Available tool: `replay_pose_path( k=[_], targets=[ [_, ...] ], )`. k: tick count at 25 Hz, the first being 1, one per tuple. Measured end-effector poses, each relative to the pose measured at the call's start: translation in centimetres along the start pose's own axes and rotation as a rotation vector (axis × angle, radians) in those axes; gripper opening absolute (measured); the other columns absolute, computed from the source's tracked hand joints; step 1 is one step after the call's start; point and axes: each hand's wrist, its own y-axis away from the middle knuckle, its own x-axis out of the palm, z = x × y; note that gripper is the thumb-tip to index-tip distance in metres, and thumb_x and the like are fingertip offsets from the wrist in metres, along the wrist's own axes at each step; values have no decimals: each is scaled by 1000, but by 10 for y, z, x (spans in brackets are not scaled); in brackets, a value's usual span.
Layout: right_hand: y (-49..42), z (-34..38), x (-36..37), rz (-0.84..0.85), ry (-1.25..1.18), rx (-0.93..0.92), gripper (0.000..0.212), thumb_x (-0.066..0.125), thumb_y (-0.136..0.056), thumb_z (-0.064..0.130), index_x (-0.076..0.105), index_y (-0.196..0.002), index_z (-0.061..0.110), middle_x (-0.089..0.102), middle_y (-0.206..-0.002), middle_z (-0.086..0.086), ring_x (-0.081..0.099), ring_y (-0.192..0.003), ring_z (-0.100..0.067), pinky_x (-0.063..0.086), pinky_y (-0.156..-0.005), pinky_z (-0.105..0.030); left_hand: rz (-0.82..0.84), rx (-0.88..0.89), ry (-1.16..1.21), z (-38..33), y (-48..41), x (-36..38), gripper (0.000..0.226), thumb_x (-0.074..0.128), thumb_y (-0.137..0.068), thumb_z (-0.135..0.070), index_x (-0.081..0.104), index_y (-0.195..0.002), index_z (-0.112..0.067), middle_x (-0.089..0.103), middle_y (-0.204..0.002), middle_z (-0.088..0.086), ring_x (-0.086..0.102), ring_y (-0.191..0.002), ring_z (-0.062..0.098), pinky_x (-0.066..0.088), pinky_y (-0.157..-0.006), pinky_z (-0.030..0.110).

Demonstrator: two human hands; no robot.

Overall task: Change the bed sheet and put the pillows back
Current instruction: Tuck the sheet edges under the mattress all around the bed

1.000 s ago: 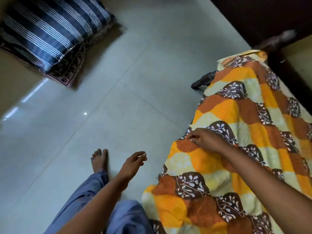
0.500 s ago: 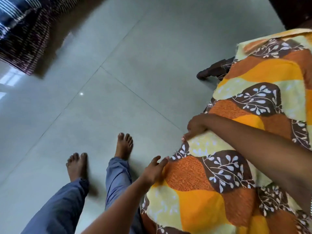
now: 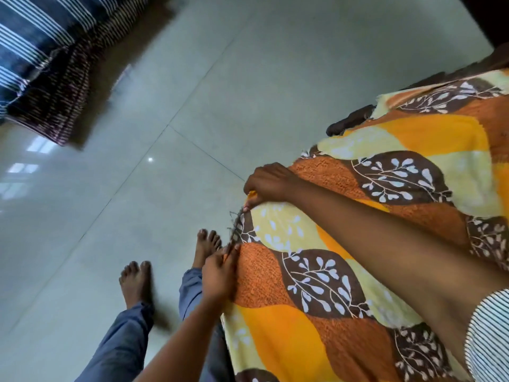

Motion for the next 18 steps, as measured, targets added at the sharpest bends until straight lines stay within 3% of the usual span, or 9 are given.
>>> replay_pose_path(
  k=[2,3,4,7,9,11,14,18],
  targets=[
    [4,-1,-2,-5,-65,33,45,61,-78,58,64,-110,27,61,-117,-3,53,-115,-24,36,-85,-27,119,-143,161,-12,-2,-3,18,54,-93,-22,63,-78,-21,67,-77,-9,58,-88,15,42,-74,25],
    [9,-5,-8,-18,-132,49,39,61,-80,55,65,-107,27,61,-115,-1,54,-113,-22,35,-83,-26,200,-198,268,-24,-4,-2,17,56,-92,-26,63,-76,-23,71,-76,-5,60,-87,18,46,-79,27],
    [17,-12,-16,-36,-206,57,33,61,-83,50,65,-106,27,61,-112,0,54,-112,-20,35,-82,-26,254,-227,308,-37,-10,2,15,59,-87,-34,66,-80,-23,73,-83,2,63,-85,21,50,-80,30],
    [53,-47,-44,-130,-397,110,24,59,-89,33,65,-110,21,59,-109,-2,55,-105,-17,37,-81,-25,352,-293,189,-95,-25,28,37,57,-78,-59,62,-99,-29,68,-105,21,66,-82,35,48,-56,25],
    [81,-77,-57,-198,-436,159,20,58,-90,27,66,-107,20,60,-107,-3,58,-100,-18,42,-81,-26,429,-291,81,-127,-39,48,58,53,-77,-67,59,-118,-28,57,-128,16,61,-104,32,51,-80,34],
    [105,-113,-68,-230,-456,224,19,58,-90,24,67,-105,18,62,-108,-3,59,-98,-18,45,-83,-28,593,-280,9,-152,-46,64,76,61,-59,-76,64,-116,-26,62,-123,7,57,-113,29,41,-103,44],
    [130,-162,-84,-232,-471,320,20,59,-91,23,67,-107,15,64,-112,-2,60,-101,-17,43,-83,-26,674,-267,-34,-174,-58,89,78,76,-49,-65,68,-109,-16,71,-107,7,64,-104,28,44,-102,45],
    [127,-227,-101,-116,-436,372,30,63,-87,24,64,-116,15,61,-122,-3,55,-114,-19,38,-88,-23,695,-320,73,-217,-71,130,48,60,-83,-47,65,-111,-9,70,-103,9,66,-93,24,52,-90,35]
  ],
)
